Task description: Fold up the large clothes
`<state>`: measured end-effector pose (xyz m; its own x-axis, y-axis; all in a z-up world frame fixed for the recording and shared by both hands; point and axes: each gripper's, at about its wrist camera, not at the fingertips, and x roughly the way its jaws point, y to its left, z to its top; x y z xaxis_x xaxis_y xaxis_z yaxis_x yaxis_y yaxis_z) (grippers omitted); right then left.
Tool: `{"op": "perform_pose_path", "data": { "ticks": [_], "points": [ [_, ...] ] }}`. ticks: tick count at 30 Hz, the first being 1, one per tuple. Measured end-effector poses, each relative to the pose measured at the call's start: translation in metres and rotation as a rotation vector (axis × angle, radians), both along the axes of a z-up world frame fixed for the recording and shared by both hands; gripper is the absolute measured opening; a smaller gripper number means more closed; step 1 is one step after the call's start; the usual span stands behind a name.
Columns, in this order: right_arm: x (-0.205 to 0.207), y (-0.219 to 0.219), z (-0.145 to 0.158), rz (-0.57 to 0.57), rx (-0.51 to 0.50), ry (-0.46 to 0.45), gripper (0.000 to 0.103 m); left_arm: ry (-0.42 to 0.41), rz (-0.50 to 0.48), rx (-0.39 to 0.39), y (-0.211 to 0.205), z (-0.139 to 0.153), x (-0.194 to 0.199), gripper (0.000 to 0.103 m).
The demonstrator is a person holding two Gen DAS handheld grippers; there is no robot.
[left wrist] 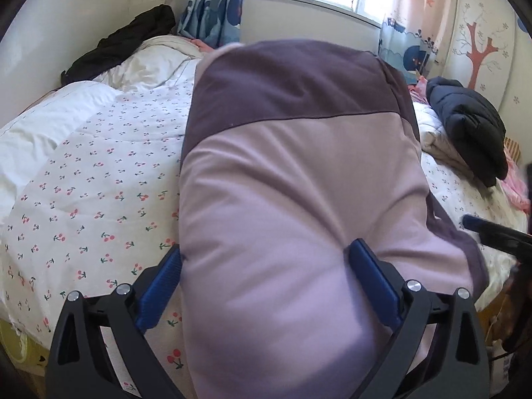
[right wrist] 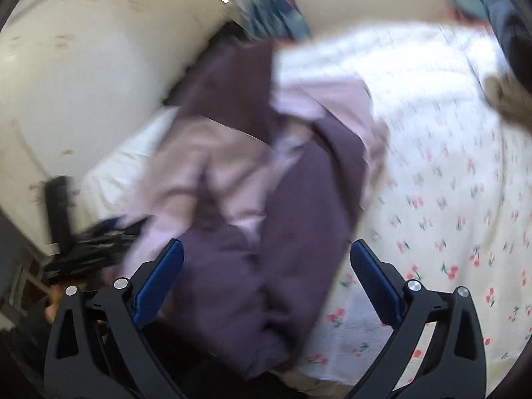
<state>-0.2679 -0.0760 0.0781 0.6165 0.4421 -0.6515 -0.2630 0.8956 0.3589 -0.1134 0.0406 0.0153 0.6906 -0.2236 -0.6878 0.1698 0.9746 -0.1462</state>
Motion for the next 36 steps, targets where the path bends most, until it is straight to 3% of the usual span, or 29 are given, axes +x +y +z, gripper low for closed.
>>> {"op": "perform_pose_path", "data": {
  "ticks": [2, 3, 6, 9, 11, 14, 16, 18, 19, 20, 21, 23, 36],
  "points": [
    [-0.003, 0.007, -0.015, -0.006, -0.112, 0.064, 0.097, -0.004, -0.008, 0.001, -0.001, -0.001, 0.000, 0.095],
    [0.001, 0.010, -0.038, -0.005, -0.153, 0.130, 0.097, -0.004, -0.016, 0.010, -0.002, -0.001, -0.001, 0.095],
    [0.001, -0.017, -0.072, -0.008, -0.030, 0.215, 0.097, -0.017, -0.042, 0.084, -0.014, -0.001, -0.005, 0.095],
    [-0.009, -0.013, -0.048, -0.023, -0.079, 0.158, 0.097, -0.008, -0.034, 0.079, -0.012, 0.000, -0.004, 0.095],
    [-0.018, -0.010, -0.015, -0.022, -0.100, 0.034, 0.097, -0.014, -0.030, 0.088, -0.011, 0.001, -0.003, 0.095],
    [-0.024, -0.004, 0.024, -0.016, -0.048, -0.087, 0.097, -0.027, -0.028, 0.117, -0.015, 0.003, -0.004, 0.095],
    [-0.018, 0.006, 0.033, 0.013, -0.040, -0.106, 0.097, -0.031, -0.024, 0.122, -0.016, 0.003, -0.006, 0.095],
    [-0.005, 0.024, 0.013, 0.035, -0.063, -0.018, 0.097, -0.033, -0.021, 0.117, -0.015, 0.002, -0.005, 0.095],
    [0.001, 0.031, -0.014, 0.037, -0.087, 0.064, 0.097, -0.033, -0.021, 0.114, -0.014, 0.002, -0.005, 0.095],
    [0.000, 0.037, -0.043, 0.041, -0.098, 0.077, 0.097, -0.014, -0.031, 0.119, -0.014, -0.001, -0.003, 0.095],
    [-0.004, 0.033, -0.054, 0.037, -0.071, 0.036, 0.097, -0.008, -0.046, 0.136, -0.018, -0.005, -0.003, 0.095],
    [-0.007, 0.031, -0.055, 0.027, -0.067, 0.034, 0.097, -0.037, -0.059, 0.169, -0.023, -0.008, -0.008, 0.096],
    [-0.013, 0.052, -0.032, -0.006, -0.215, -0.019, 0.097, 0.090, -0.047, 0.031, -0.003, 0.011, -0.008, 0.096]
  ]
}}
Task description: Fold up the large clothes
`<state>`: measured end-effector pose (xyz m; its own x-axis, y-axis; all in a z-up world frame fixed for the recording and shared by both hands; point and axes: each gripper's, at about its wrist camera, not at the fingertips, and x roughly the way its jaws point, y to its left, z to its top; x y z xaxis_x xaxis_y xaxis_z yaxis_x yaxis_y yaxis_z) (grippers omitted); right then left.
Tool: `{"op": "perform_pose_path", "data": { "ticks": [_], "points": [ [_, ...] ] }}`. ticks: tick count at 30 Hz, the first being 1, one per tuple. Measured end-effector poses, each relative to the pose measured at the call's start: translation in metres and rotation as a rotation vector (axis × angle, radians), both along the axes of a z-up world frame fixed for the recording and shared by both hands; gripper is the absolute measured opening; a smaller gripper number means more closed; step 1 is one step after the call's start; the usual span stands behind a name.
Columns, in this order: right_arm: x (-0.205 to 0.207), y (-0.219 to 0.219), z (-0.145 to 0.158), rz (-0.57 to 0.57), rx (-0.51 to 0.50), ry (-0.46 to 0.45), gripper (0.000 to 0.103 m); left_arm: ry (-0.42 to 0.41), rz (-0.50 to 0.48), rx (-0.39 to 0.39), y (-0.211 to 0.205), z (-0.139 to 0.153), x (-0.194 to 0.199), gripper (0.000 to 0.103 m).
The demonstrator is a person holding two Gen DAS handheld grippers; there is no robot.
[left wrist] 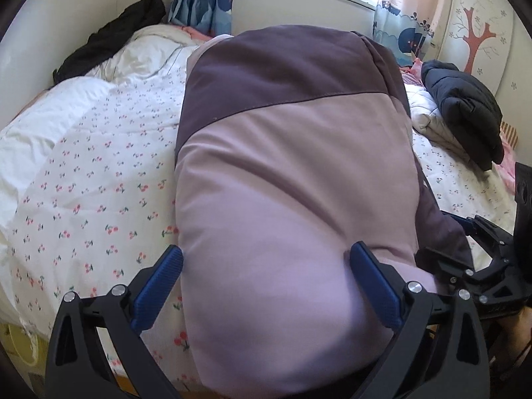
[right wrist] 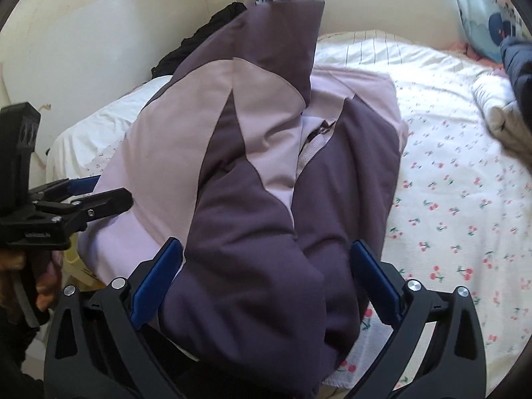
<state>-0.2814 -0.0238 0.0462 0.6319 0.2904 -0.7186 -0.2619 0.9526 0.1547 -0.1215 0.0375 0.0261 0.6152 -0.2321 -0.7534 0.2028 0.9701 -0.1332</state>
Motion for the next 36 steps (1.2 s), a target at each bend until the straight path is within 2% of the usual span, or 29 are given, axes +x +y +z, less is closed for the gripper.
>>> {"op": "perform_pose_path", "data": {
  "ticks": [6, 12, 22, 30, 36],
  "points": [
    [-0.015, 0.011, 0.015, -0.023, -0.097, -0.043, 0.097, -0.015, 0.018, 0.036, -0.007, 0.009, -0.018, 0.096],
    [-0.030, 0.011, 0.024, -0.032, -0.150, -0.091, 0.097, -0.026, 0.030, 0.014, -0.008, 0.022, -0.031, 0.096],
    [-0.036, 0.004, 0.027, -0.039, -0.148, -0.092, 0.097, -0.033, 0.036, 0.011, -0.005, 0.028, -0.033, 0.096],
    [-0.039, 0.003, 0.033, -0.031, -0.148, -0.154, 0.097, -0.028, 0.038, 0.004, -0.005, 0.027, -0.033, 0.096],
    [-0.035, 0.000, 0.031, -0.025, -0.143, -0.142, 0.097, -0.017, 0.035, -0.002, -0.007, 0.026, -0.031, 0.096]
  ]
}}
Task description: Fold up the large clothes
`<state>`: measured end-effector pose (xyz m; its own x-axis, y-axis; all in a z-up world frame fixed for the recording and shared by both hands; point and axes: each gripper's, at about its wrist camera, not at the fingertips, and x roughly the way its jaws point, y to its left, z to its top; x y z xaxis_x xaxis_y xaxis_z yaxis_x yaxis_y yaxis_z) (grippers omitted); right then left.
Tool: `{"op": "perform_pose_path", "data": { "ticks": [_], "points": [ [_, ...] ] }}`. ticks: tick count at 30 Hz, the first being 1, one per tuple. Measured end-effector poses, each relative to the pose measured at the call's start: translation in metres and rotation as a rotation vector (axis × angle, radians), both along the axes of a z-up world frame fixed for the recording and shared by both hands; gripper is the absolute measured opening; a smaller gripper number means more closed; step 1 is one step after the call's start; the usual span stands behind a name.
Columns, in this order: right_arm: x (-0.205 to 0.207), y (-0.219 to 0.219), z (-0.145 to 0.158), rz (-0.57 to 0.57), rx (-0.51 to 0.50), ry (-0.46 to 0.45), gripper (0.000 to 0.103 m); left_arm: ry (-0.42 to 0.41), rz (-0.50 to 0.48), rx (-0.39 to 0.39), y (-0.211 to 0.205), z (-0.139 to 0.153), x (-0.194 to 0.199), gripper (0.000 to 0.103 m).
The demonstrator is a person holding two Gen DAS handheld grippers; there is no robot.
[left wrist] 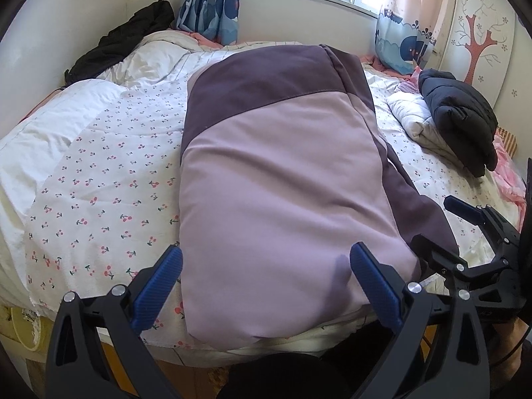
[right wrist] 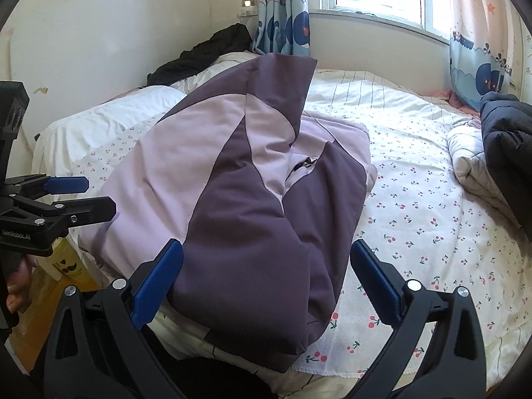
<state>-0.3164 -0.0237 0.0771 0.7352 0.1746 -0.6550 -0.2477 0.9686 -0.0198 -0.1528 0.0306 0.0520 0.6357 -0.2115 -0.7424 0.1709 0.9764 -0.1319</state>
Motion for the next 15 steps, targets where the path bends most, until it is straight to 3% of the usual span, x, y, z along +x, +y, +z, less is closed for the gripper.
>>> {"op": "perform_pose_path", "data": {
  "ticks": [15],
  "points": [
    [0.0039, 0.0000, 0.0026, -0.016, 0.008, 0.059, 0.097, 0.025, 0.001, 0.012, 0.0009, 0.0024, 0.0000, 0.096]
  ]
}}
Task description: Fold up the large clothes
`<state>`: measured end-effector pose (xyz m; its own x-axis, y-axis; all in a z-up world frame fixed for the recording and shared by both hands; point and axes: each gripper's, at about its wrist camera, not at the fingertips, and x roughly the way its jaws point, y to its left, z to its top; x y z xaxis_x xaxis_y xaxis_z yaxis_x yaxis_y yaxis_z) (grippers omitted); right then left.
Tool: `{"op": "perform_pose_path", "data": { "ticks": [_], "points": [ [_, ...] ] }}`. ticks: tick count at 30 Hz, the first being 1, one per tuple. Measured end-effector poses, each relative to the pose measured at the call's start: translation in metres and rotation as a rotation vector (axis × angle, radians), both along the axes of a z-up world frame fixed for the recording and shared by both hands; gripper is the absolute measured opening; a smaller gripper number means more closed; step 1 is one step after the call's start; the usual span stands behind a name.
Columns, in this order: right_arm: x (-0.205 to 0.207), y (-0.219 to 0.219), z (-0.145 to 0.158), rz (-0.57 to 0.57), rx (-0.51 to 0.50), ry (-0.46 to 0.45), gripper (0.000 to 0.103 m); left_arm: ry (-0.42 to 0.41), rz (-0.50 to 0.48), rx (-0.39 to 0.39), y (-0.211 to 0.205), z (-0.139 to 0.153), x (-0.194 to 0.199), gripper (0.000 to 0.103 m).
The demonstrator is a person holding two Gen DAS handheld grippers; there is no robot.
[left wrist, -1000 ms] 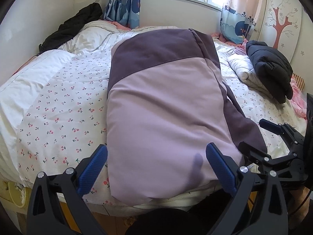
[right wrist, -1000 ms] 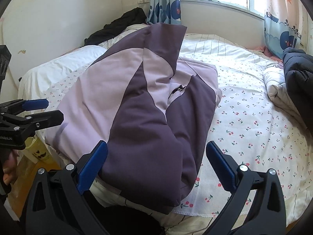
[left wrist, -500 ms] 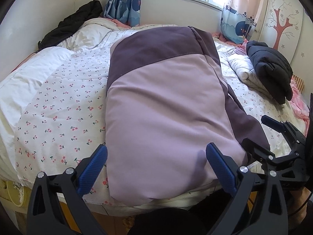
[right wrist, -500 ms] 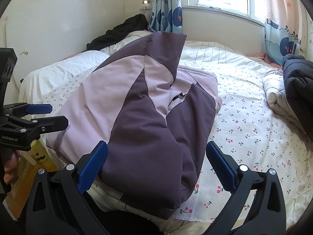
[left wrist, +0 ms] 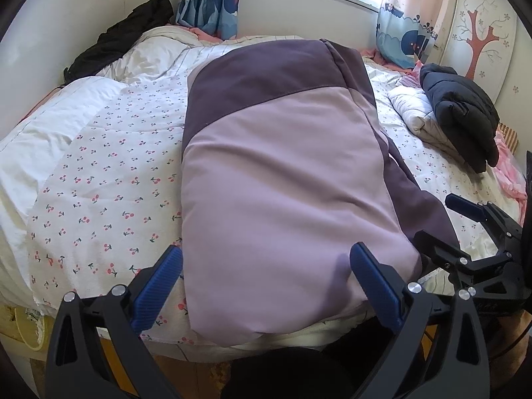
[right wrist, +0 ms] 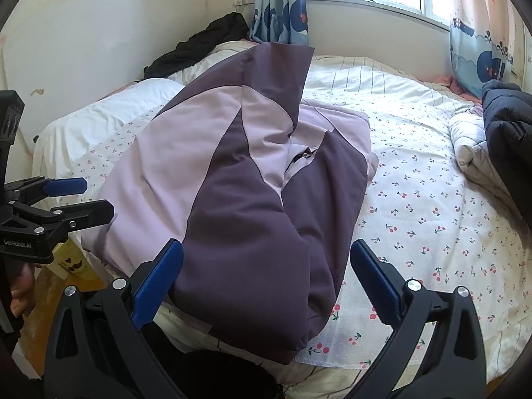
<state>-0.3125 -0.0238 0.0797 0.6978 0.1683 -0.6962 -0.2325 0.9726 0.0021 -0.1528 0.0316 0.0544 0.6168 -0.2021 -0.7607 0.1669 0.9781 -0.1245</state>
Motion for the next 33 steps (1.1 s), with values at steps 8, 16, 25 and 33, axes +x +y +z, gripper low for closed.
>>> {"op": "perform_pose_path", "data": {
  "ticks": [8, 16, 25, 33],
  "points": [
    [-0.005, 0.000, 0.004, -0.008, -0.013, -0.017, 0.097, 0.007, 0.011, -0.014, 0.008, 0.001, -0.001, 0.096],
    [-0.004, -0.002, 0.005, -0.005, -0.006, -0.003, 0.097, 0.023, 0.015, -0.022, 0.010, -0.001, -0.002, 0.096],
    [-0.005, -0.002, 0.005, 0.004, 0.002, -0.003, 0.097, 0.024, 0.018, -0.029, 0.011, 0.000, -0.002, 0.096],
    [-0.006, -0.002, 0.003, 0.025, 0.037, 0.004, 0.097, 0.029, 0.024, -0.036, 0.013, -0.001, -0.002, 0.096]
  ]
}}
